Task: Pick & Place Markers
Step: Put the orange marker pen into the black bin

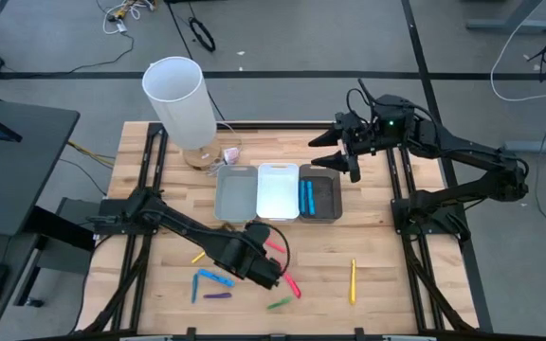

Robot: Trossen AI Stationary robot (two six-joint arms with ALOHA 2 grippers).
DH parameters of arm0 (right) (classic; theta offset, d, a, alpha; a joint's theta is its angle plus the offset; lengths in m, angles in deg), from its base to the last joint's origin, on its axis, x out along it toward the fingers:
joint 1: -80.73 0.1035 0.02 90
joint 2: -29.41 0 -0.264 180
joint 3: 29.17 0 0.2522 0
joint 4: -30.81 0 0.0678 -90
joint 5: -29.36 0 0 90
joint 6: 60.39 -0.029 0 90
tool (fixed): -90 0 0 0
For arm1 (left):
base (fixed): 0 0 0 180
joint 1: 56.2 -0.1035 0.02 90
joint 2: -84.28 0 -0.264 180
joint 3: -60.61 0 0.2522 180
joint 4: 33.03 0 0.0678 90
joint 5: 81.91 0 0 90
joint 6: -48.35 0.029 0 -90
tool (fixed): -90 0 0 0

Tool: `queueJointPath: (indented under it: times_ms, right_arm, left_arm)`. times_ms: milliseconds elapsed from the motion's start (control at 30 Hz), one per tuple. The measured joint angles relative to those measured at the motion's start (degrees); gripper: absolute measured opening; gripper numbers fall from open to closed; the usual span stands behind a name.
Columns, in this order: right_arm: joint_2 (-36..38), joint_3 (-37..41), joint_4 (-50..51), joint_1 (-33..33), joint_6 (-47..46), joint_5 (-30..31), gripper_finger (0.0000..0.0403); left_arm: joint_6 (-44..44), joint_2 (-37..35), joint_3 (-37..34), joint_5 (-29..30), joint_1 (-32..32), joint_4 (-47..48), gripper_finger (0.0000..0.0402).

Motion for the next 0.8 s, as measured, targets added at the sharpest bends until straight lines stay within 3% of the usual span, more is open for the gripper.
queueJointPath:
  times_ms: [133,433,800]
  right_arm:
    - [0.0,0.0,-1.1,0.4,0.7,-2.6,0.0303]
    - [0.1,0.0,-2.2,4.8,0.5,-3.4,0.0307]
    - [0.1,0.0,-9.5,13.4,-0.6,9.7,0.0307]
  left_arm:
    - [5.5,-3.5,0.0,3.2,-0.9,1.1,0.0069]
    - [15.6,-11.6,0.0,10.9,-3.0,1.9,0.0069]
    - [28.4,-20.7,0.0,19.4,-3.5,-5.5,0.0069]
